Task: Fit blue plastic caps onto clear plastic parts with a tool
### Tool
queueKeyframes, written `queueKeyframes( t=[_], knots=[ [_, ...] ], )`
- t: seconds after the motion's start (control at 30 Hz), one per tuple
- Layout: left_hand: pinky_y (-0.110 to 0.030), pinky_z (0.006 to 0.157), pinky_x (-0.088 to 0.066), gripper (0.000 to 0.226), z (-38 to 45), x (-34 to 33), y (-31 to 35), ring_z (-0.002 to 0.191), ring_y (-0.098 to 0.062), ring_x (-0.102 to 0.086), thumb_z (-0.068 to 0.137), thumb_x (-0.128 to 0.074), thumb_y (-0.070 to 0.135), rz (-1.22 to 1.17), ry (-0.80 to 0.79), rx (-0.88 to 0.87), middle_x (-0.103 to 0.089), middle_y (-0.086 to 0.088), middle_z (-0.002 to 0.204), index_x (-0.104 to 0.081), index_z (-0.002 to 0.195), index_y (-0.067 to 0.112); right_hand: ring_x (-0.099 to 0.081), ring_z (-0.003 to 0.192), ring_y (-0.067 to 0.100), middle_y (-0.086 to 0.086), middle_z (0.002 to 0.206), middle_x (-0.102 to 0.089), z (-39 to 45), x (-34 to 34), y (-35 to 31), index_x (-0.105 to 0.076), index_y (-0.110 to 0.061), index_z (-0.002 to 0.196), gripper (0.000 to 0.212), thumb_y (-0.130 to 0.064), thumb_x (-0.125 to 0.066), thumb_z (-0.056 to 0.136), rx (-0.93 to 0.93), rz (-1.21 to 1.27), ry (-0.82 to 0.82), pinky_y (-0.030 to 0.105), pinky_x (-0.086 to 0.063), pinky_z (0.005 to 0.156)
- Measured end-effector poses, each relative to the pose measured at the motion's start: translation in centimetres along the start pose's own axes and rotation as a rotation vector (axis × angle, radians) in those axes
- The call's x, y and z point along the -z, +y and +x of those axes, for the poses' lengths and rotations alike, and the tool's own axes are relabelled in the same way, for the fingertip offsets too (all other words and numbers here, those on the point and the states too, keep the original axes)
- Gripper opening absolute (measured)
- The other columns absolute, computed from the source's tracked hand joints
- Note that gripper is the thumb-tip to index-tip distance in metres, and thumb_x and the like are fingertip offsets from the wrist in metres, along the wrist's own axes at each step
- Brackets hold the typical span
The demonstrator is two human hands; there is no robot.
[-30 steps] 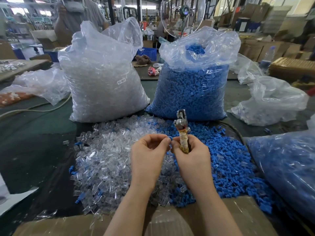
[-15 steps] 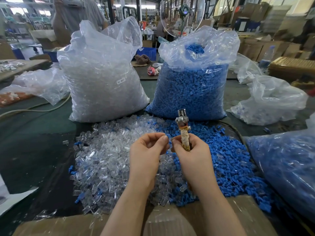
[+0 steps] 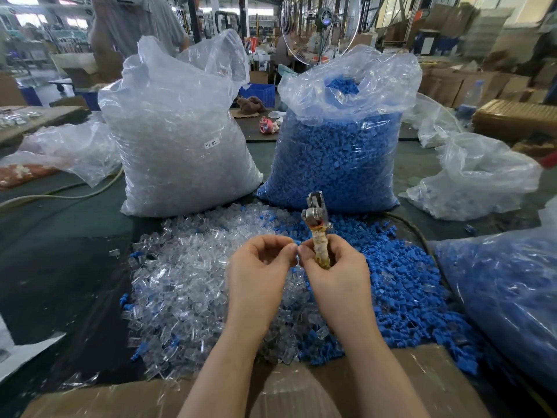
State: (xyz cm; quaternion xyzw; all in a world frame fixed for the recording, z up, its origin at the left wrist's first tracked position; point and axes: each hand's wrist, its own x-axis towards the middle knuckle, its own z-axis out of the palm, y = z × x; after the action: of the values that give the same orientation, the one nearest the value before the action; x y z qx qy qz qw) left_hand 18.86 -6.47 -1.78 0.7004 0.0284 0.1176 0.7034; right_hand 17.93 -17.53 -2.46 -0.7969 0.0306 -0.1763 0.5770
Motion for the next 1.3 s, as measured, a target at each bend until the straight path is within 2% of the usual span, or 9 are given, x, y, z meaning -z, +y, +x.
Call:
queueKeyframes(
  t=[0.1,0.2,0.3,0.4,0.5,0.63,1.13,1.3],
  knots=[
    [-0.018,0.067,-0.056,0.013,0.0,0.0,0.1,0.074,-0.01,-0.072,0.085,-0.073,0.003,-0.002,-0.004,-0.003,-0.075,0.002,0.077,-0.072,0.083,0.016,-0.061,0.063,0.008,-0.01,0.072,-0.067,0.1,0.2,-0.1,-0.063,-0.025,0.078,0.014,-0.03,-0.069,0.089,-0.001,-0.005,-0.01,0.023,-0.049,0.054],
    [-0.014,0.063,-0.053,0.011,0.2,0.3,0.1,0.067,-0.006,-0.069,0.087,-0.069,0.001,-0.115,-0.019,0.037,-0.074,0.005,0.073,-0.07,0.086,0.012,-0.058,0.058,0.006,-0.008,0.07,-0.066,0.3,0.6,-0.1,-0.065,-0.023,0.08,0.014,-0.031,-0.069,0.089,-0.014,-0.002,-0.058,0.022,-0.046,0.051],
    [-0.015,0.064,-0.054,0.009,0.5,0.8,0.1,0.064,-0.005,-0.066,0.089,-0.066,0.001,-0.217,-0.028,0.073,-0.072,0.006,0.069,-0.069,0.089,0.01,-0.059,0.06,0.01,-0.007,0.07,-0.066,0.4,1.2,0.2,-0.065,-0.021,0.08,0.012,-0.029,-0.069,0.089,-0.053,-0.028,-0.137,0.031,-0.05,0.059],
    [-0.016,0.064,-0.054,0.009,0.8,1.1,-0.1,0.064,-0.006,-0.065,0.09,-0.065,0.001,-0.239,-0.02,0.077,-0.071,0.005,0.068,-0.069,0.089,0.009,-0.059,0.061,0.005,-0.008,0.072,-0.067,0.3,1.7,0.4,-0.064,-0.022,0.081,0.009,-0.027,-0.069,0.088,-0.079,-0.075,-0.253,0.033,-0.052,0.063],
    [-0.016,0.065,-0.054,0.008,0.9,1.2,-0.2,0.065,-0.006,-0.065,0.09,-0.065,0.002,-0.227,-0.014,0.059,-0.071,0.006,0.069,-0.069,0.09,0.009,-0.056,0.061,0.008,0.0,0.073,-0.065,0.3,1.9,0.5,-0.063,-0.022,0.081,0.008,-0.026,-0.068,0.086,-0.076,-0.094,-0.356,0.031,-0.049,0.058],
    [-0.016,0.065,-0.053,0.009,1.0,1.3,-0.3,0.065,-0.006,-0.065,0.091,-0.065,0.002,-0.221,-0.012,0.032,-0.072,0.005,0.071,-0.069,0.09,0.01,-0.054,0.059,0.005,-0.006,0.067,-0.062,0.2,2.2,0.4,-0.062,-0.024,0.079,0.008,-0.028,-0.067,0.082,-0.062,-0.096,-0.442,0.028,-0.046,0.058],
    [-0.016,0.066,-0.054,0.012,1.1,1.9,-0.2,0.065,-0.004,-0.064,0.092,-0.062,0.0,-0.223,-0.051,0.011,-0.07,0.005,0.072,-0.068,0.089,0.01,-0.054,0.064,0.005,-0.013,0.069,-0.059,0.2,2.3,0.3,-0.059,-0.027,0.085,0.008,-0.026,-0.067,0.088,-0.053,-0.119,-0.536,0.033,-0.047,0.068],
    [-0.017,0.066,-0.055,0.014,1.0,1.9,-0.1,0.064,-0.004,-0.063,0.092,-0.061,-0.001,-0.211,-0.06,0.001,-0.07,0.006,0.069,-0.067,0.088,0.011,-0.05,0.062,0.007,-0.01,0.07,-0.055,0.1,2.1,0.2,-0.056,-0.028,0.085,0.009,-0.026,-0.064,0.088,-0.046,-0.113,-0.561,0.035,-0.045,0.064]
  ],
)
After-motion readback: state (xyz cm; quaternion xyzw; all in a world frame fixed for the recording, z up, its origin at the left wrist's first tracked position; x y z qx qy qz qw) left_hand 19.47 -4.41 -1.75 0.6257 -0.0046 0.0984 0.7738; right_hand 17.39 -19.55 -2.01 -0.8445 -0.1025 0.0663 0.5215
